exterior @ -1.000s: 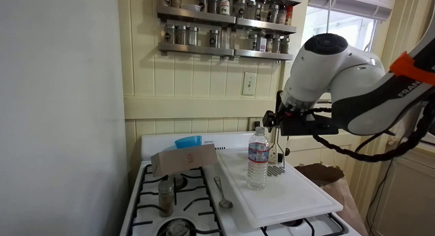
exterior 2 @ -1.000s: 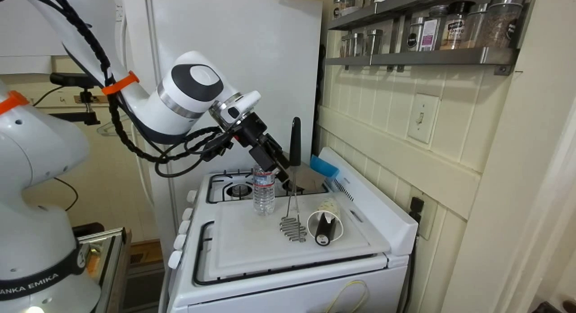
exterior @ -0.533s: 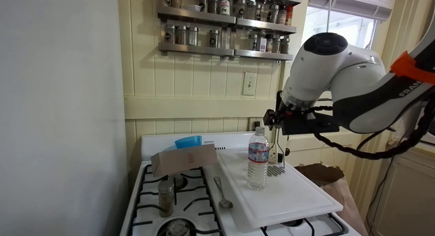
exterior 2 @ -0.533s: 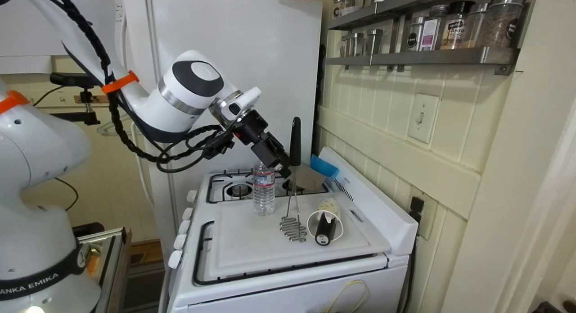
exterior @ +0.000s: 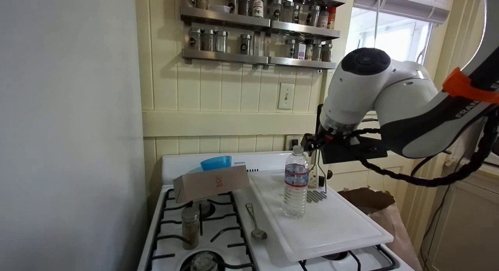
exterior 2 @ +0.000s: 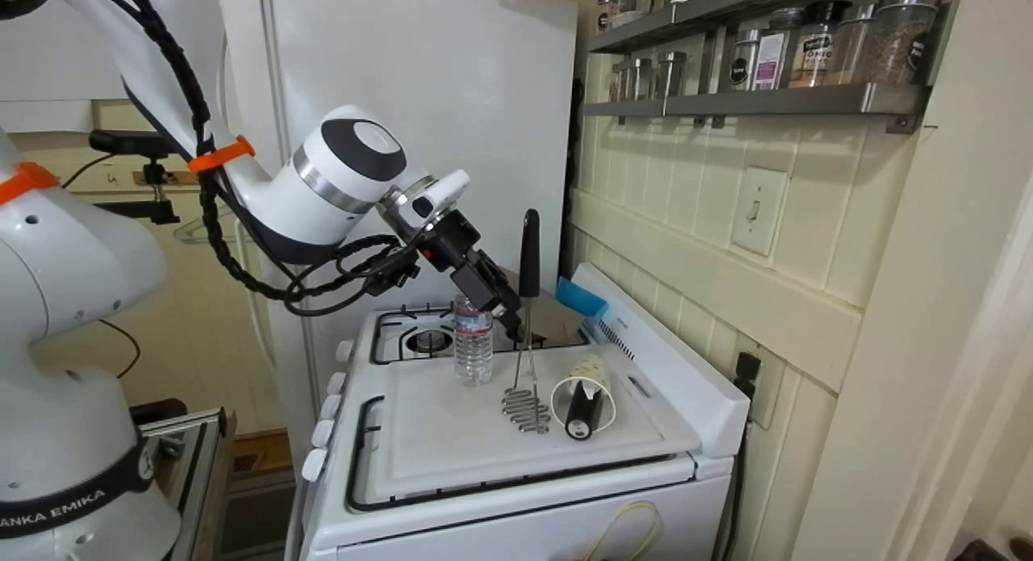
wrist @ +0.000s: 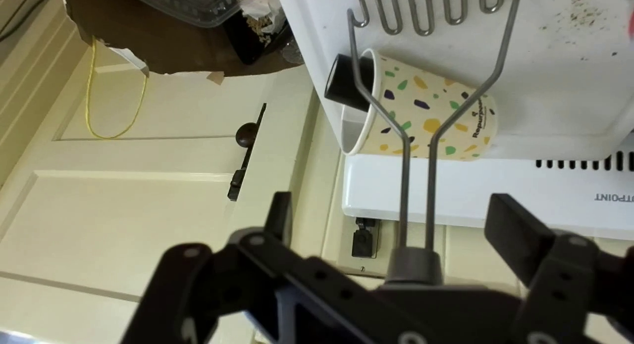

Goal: Lay the potato masher down

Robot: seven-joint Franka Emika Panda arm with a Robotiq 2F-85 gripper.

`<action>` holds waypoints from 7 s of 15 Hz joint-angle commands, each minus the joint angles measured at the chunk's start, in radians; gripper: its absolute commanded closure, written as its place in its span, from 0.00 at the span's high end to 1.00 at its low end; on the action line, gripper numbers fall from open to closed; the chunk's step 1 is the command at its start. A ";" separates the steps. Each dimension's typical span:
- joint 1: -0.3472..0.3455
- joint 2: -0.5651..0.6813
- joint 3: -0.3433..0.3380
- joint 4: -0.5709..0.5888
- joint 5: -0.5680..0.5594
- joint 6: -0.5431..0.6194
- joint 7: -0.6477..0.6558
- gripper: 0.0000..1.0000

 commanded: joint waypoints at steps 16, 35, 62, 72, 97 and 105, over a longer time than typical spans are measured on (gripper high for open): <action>-0.090 0.199 0.084 0.053 -0.059 0.028 0.084 0.97; -0.122 0.466 0.085 0.201 -0.238 -0.006 0.255 0.20; -0.049 0.184 0.110 0.133 -0.156 -0.131 0.267 0.01; -0.023 0.096 0.119 0.097 -0.165 -0.222 0.276 0.01; 0.800 0.376 -0.488 0.174 -0.347 -0.738 -0.046 0.01; 0.883 0.370 -0.472 0.212 -0.436 -0.900 -0.012 0.01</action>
